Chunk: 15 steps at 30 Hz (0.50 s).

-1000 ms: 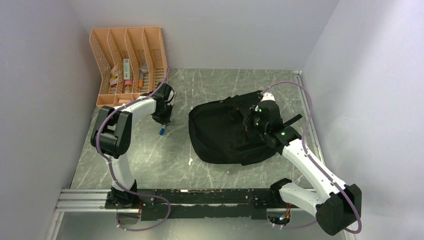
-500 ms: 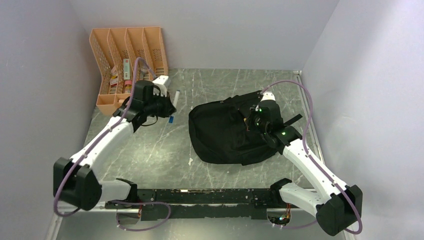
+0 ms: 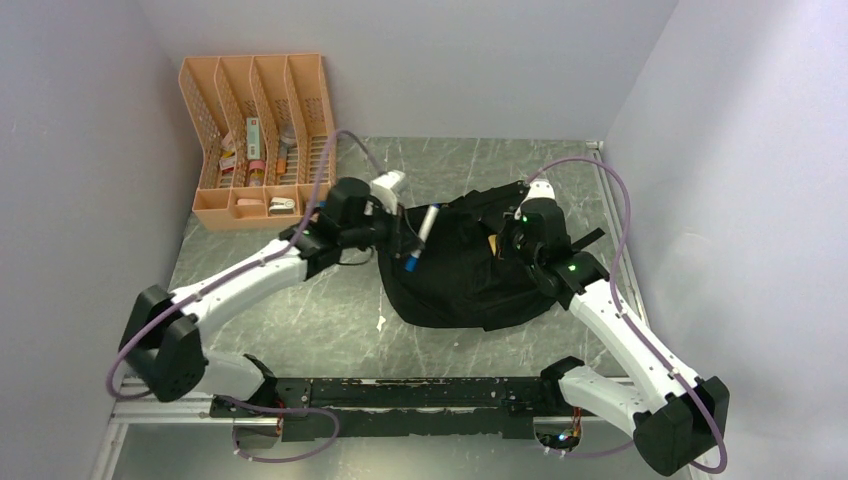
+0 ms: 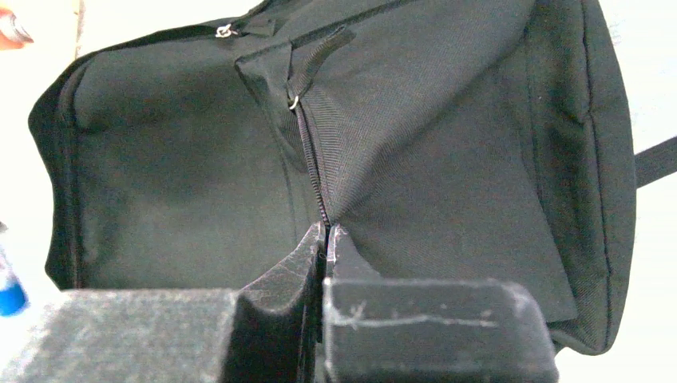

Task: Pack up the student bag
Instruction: Place the stationery in the student bag.

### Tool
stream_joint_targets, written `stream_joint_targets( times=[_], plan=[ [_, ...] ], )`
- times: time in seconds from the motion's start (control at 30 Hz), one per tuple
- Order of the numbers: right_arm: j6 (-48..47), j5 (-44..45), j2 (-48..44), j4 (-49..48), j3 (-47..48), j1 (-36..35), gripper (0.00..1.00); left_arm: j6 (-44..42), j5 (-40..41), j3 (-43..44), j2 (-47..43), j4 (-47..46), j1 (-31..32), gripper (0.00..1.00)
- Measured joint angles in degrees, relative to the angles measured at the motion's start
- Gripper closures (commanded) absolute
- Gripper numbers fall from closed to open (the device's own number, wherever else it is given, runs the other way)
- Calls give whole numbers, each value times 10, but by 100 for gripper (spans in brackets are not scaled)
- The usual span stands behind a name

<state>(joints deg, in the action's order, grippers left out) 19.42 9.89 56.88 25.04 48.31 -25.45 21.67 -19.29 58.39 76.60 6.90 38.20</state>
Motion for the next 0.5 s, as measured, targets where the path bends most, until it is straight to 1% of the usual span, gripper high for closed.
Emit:
stream_joint_targets(
  times=[0.13,0.23,0.37,0.5],
  plan=[
    [0,2,2,2,10,0,100,29,-6,4,68,-26,71,95],
    [1,1,2,4,11,0,100,49,-16,15,118,-31,99,95],
    [0,-5,2,4,11,0,100,80,-27,39,177,-33,108,95],
    [0,-12,2,4,11,1,100,122,-32,65,214,-46,108,95]
  ],
)
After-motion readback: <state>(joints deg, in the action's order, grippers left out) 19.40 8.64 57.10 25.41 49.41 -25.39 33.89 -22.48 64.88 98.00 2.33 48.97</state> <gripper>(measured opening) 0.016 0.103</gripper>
